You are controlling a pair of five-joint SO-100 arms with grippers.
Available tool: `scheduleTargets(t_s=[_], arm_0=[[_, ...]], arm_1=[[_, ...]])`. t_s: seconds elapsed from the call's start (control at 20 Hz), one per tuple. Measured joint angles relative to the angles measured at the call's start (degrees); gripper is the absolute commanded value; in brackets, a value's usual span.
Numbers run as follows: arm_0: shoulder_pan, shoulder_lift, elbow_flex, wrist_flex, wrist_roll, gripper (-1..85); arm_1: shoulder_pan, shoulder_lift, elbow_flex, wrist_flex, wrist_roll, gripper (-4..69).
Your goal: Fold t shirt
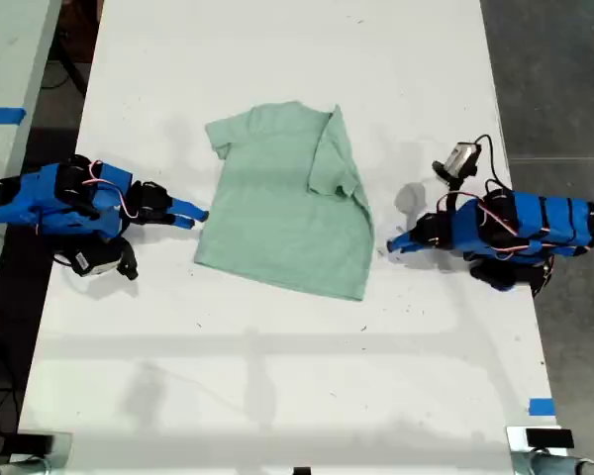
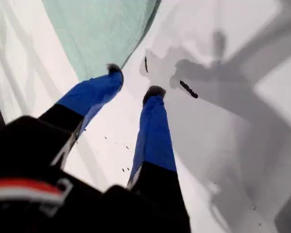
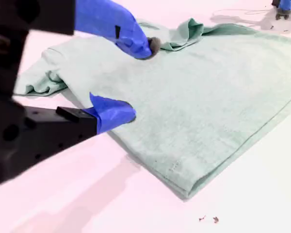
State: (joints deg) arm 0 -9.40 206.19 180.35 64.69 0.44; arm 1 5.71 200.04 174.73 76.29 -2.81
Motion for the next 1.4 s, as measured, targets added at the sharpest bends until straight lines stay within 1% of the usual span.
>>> scheduleTargets(t_s=[0.1, 0.15, 0.3, 1.4], arm_0=[[0.00, 0.00, 0.00, 0.00, 0.00, 17.3], [0.00, 0.00, 0.00, 0.00, 0.00, 17.3], [0.00, 0.00, 0.00, 0.00, 0.00, 17.3], [0.00, 0.00, 0.00, 0.00, 0.00, 17.3]], arm_1=[[-0.09, 0.09, 0.09, 0.00, 4.66, 16.0], [-0.09, 0.09, 0.09, 0.00, 4.75, 16.0], [-0.18, 0.09, 0.09, 0.00, -0.09, 16.0], [-0.09, 0.09, 0.18, 0.00, -0.35, 16.0]])
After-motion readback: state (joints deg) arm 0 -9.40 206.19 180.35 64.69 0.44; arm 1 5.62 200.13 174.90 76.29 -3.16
